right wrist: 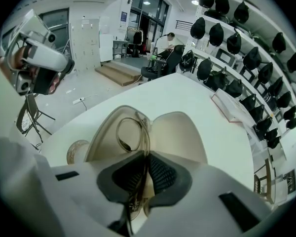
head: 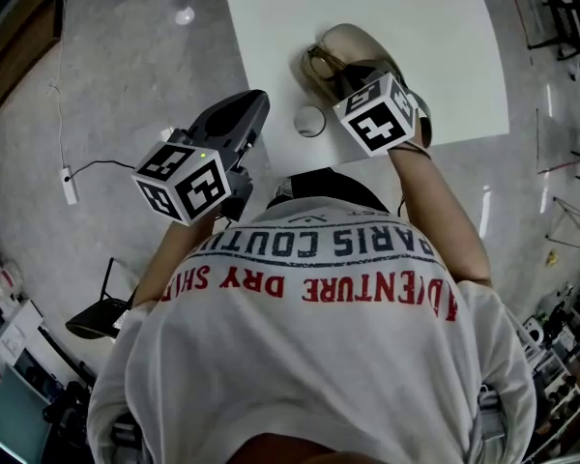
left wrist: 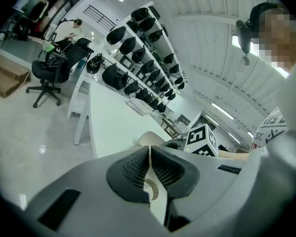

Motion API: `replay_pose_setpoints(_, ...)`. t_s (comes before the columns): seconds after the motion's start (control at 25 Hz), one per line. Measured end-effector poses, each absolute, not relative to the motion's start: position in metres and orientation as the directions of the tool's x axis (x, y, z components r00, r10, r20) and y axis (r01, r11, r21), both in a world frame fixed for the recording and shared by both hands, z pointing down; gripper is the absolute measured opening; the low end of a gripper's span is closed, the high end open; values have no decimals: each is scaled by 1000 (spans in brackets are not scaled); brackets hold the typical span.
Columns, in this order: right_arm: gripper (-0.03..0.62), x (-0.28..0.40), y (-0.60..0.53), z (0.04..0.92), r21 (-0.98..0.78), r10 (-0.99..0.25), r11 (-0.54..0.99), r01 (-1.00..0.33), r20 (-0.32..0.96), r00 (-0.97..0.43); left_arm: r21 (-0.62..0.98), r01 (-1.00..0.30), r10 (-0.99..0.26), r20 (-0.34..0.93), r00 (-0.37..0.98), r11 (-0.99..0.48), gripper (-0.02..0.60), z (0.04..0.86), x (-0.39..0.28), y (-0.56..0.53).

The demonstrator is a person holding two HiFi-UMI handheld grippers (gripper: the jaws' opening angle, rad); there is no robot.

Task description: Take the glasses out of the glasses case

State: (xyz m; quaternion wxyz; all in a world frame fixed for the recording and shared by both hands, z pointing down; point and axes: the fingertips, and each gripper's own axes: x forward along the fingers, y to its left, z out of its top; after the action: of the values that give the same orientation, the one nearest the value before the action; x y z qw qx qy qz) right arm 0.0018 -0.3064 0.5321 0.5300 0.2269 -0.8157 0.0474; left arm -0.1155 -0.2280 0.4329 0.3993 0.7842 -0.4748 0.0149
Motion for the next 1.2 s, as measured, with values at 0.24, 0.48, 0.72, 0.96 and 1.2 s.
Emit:
replay_pose_setpoints(0.24,37,0,-305,532,136,-302,896,-422,884,-357,615,-756,-743,394,541,-225,35,433,-117,-224)
replay_pose_setpoints(0.48,34,-3,-306,529,145,-309,899,-414,879,-363,610,-760,-751,389,533,-224,35,430,-122,-224)
replay_pose_setpoints(0.72,34,-4,-307,524,169,-332,896,-411,870,-364,598,-768,-762,381,524,-229,35,423,-126,-219)
replay_pose_setpoints(0.96,34,-2,-311,511,206,-364,890,-407,858,-363,586,-774,-768,374,519,-238,35,414,-127,-215)
replay_pose_setpoints(1.2,34,2,-318,489,255,-410,878,-404,836,-364,573,-779,-784,349,514,-256,35,398,-126,-215)
